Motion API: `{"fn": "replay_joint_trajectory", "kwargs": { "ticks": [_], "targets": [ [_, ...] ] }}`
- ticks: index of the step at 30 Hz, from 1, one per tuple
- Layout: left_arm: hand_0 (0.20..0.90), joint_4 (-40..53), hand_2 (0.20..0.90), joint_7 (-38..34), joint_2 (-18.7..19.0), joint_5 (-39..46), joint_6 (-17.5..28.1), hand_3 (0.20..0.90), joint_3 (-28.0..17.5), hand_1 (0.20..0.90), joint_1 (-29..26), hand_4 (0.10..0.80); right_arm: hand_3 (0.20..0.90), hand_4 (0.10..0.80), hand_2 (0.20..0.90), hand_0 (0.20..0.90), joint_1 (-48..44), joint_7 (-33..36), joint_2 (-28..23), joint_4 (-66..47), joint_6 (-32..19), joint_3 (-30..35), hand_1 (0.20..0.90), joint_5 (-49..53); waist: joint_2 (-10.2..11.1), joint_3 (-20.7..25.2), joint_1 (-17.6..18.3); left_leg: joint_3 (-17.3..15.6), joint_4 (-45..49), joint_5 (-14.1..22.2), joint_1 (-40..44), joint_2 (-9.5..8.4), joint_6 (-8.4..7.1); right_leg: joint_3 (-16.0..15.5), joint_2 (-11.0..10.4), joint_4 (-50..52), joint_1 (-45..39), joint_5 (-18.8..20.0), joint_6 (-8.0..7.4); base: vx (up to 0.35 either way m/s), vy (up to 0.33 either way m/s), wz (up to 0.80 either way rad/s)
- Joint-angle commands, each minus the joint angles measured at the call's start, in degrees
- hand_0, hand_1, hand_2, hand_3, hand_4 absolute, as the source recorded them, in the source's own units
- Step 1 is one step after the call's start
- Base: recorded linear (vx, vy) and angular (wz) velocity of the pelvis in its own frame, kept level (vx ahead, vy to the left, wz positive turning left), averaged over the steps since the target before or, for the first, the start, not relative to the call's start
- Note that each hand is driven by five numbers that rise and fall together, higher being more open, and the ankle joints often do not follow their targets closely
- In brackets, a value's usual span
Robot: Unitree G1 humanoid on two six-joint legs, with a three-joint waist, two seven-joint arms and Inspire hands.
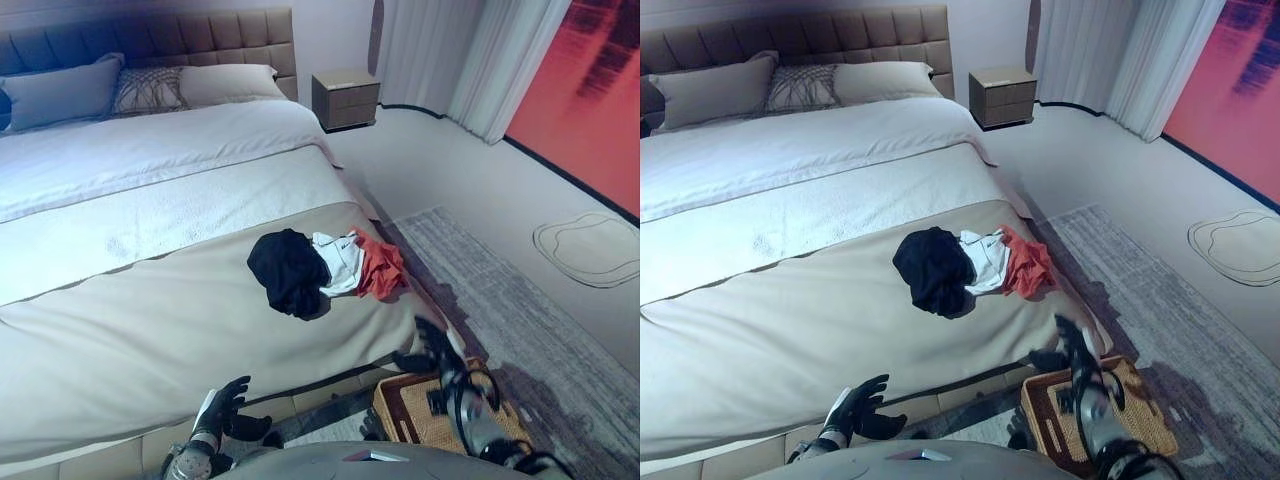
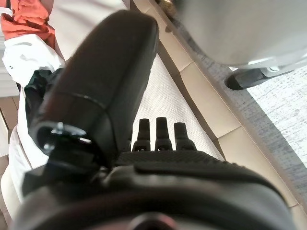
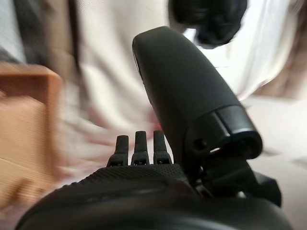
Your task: Pick up the clothes from the bed and place them into the basket
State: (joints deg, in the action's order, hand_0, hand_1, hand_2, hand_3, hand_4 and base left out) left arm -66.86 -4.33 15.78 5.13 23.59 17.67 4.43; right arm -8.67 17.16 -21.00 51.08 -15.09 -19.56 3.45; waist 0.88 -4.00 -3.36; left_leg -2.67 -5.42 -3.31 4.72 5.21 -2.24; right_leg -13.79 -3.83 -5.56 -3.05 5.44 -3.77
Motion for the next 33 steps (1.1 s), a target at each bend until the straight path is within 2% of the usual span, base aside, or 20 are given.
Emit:
{"fn": "replay_joint_trajectory", "kwargs": {
  "ticks": [1, 4, 5, 8, 13, 14, 15, 17, 24, 33],
  "targets": [
    [0.9, 4.6, 0.9, 0.1, 3.9, 4.7, 2.1, 0.9, -1.2, 0.9, -6.6, 0.8, 0.9, 0.8, 0.9, 0.9, -17.1, 7.7, -5.9, -9.1, 2.8, -2.0, 0.9, -6.0, 1.1, -4.5, -1.3, -1.3, 5.6, 8.4, 0.2, -2.87, 1.65, -0.9, -1.6, 8.9, -2.1, -10.5, 0.49, -0.146, 0.011, 0.1],
    [0.9, 7.8, 0.9, 0.0, 5.1, 9.2, 1.8, 0.9, 0.8, 0.9, -11.1, 0.8, 0.9, 0.8, 0.9, 0.9, -31.9, 11.7, -11.7, -11.5, 9.1, -6.5, 0.9, -8.4, 0.6, -9.6, -2.8, 0.9, 11.8, 8.6, -7.6, -3.36, 1.69, -1.6, -2.6, 15.8, 4.9, -12.2, 1.52, -0.264, 0.018, 0.13],
    [0.9, 8.1, 0.9, 0.0, 5.1, 9.4, 1.8, 0.9, 0.9, 0.9, -11.4, 0.8, 0.9, 0.8, 0.9, 0.9, -32.8, 11.9, -11.9, -11.5, 9.4, -6.7, 0.9, -8.7, 0.6, -9.9, -2.9, 1.0, 12.2, 8.6, -8.1, -3.43, 1.69, -1.7, -2.7, 16.2, 5.4, -12.3, 1.57, -0.245, 0.032, 0.11],
    [0.9, 12.6, 0.9, -1.1, 5.2, 12.5, 3.2, 0.9, 1.8, 0.9, -12.0, 0.8, 0.9, 0.8, 0.9, 0.9, -43.5, 13.0, -16.2, -11.9, 14.0, -10.7, 0.9, -11.3, -0.3, -14.3, -5.1, 2.4, 18.1, 8.7, -15.2, -4.59, 1.41, -2.6, -3.9, 21.3, 10.7, -13.4, 2.37, -0.211, 0.068, 0.24],
    [0.9, 19.8, 0.9, -2.0, 6.1, 14.2, 4.7, 0.9, 3.1, 0.9, -10.3, 0.8, 0.9, 0.8, 0.9, 0.9, -53.6, 11.8, -19.2, -8.2, 15.9, -15.9, 0.9, -11.5, -1.3, -17.4, -8.0, 4.0, 25.3, 9.8, -22.3, -6.04, 1.42, -4.0, -5.6, 28.2, 16.1, -15.7, 3.9, -0.11, 0.088, 0.22],
    [0.9, 22.4, 0.9, -1.9, 6.7, 15.2, 4.8, 0.9, 3.4, 0.9, -10.1, 0.8, 0.9, 0.8, 0.9, 0.9, -56.7, 11.4, -20.1, -6.4, 16.5, -17.7, 0.9, -11.9, -1.9, -18.3, -9.0, 4.4, 28.4, 10.5, -24.9, -6.63, 1.58, -4.4, -6.7, 31.6, 18.3, -16.7, 4.41, -0.016, 0.062, 0.33],
    [0.9, 23.1, 0.9, -1.9, 7.0, 15.5, 4.9, 0.9, 3.5, 0.9, -10.0, 0.8, 0.9, 0.8, 0.9, 0.9, -57.7, 11.3, -20.2, -5.5, 16.6, -18.4, 0.9, -11.9, -1.9, -18.7, -9.4, 4.6, 29.9, 12.2, -25.0, -6.76, 1.39, -3.9, -6.9, 33.3, 18.7, -18.3, 4.18, -0.043, 0.113, 0.36],
    [0.9, 27.2, 0.9, -1.7, 8.1, 18.0, 5.5, 0.9, 4.2, 0.9, -9.3, 0.8, 0.9, 0.8, 0.9, 0.9, -62.0, 10.7, -20.7, -0.4, 17.0, -20.3, 0.9, -11.7, -2.9, -19.8, -11.1, 4.7, 36.1, 14.5, -29.2, -7.92, 2.54, -4.5, -9.1, 41.4, 22.9, -20.9, 5.19, -0.028, 0.126, 0.33],
    [0.9, 34.8, 0.9, -0.8, 9.9, 23.4, 7.4, 0.9, 3.5, 0.9, -7.1, 0.8, 0.9, 0.8, 0.9, 0.9, -69.0, 5.4, -20.6, 5.9, 17.5, -23.2, 0.9, -13.3, -5.1, -23.1, -14.0, 4.1, 50.7, 20.0, -38.1, -10.33, 4.28, -4.8, -12.6, 55.5, 31.1, -25.0, 6.5, -0.008, 0.09, 0.28],
    [0.9, 44.2, 0.9, -1.5, 13.9, 27.7, 8.8, 0.9, 3.2, 0.9, -5.9, 0.8, 0.9, 0.8, 0.9, 0.9, -77.6, -1.3, -19.9, 10.5, 20.0, -27.8, 0.9, -13.4, -7.3, -25.8, -16.2, 4.8, 58.7, 20.4, -48.2, -11.99, 5.31, -3.6, -13.5, 63.6, 42.1, -25.5, 6.82, -0.057, 0.038, 0.1]
  ]
}}
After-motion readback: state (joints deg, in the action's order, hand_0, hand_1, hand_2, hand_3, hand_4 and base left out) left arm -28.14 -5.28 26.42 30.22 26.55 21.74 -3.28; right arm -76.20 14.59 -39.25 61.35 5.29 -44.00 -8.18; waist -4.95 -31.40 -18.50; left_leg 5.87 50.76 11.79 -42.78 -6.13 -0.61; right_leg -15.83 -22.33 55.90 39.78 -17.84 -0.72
